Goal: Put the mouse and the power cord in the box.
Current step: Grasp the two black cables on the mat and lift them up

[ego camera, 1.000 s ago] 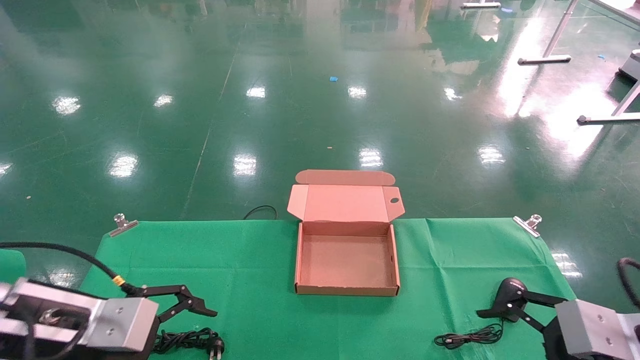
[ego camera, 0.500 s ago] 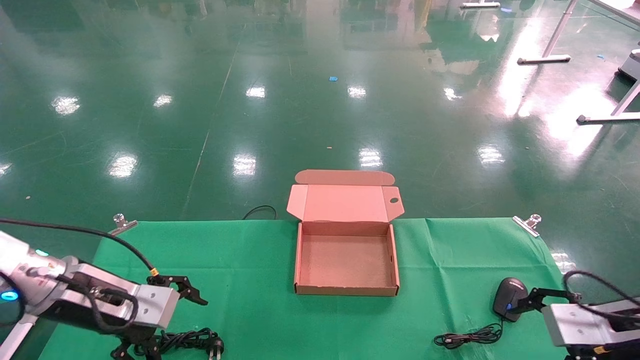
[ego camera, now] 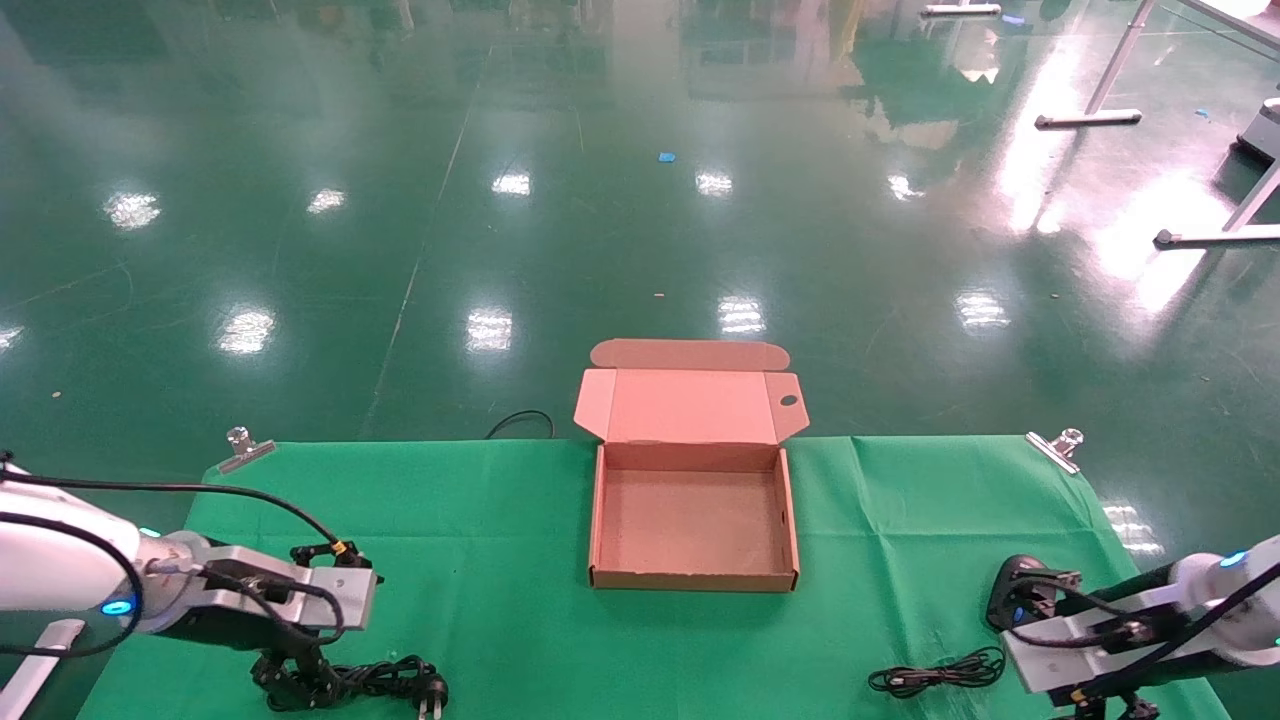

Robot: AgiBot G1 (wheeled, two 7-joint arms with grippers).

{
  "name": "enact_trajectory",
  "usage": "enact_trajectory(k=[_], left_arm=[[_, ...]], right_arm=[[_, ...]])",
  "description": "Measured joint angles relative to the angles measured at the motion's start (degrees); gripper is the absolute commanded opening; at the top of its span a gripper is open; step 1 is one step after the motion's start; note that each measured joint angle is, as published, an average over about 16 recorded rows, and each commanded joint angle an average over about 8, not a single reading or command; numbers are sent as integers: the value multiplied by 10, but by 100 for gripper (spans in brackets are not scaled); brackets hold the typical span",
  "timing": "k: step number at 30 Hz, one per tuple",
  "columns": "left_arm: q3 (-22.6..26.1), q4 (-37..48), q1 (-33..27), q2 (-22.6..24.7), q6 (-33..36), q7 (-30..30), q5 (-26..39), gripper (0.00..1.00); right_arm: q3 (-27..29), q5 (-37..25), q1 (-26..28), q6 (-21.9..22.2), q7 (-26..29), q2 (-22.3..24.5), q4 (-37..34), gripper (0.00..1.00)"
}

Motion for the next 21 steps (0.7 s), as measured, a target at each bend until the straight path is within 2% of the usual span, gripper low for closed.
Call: enact_trajectory(k=[8,21], left_arm=[[1,41,11,19,-40,21,4,100],[-5,71,25,23,-54,39,-5,100]], right_arm=[[-1,-3,-7,53,-42,-46,-58,100],[5,5,-16,91,-74,-82,-107,100]])
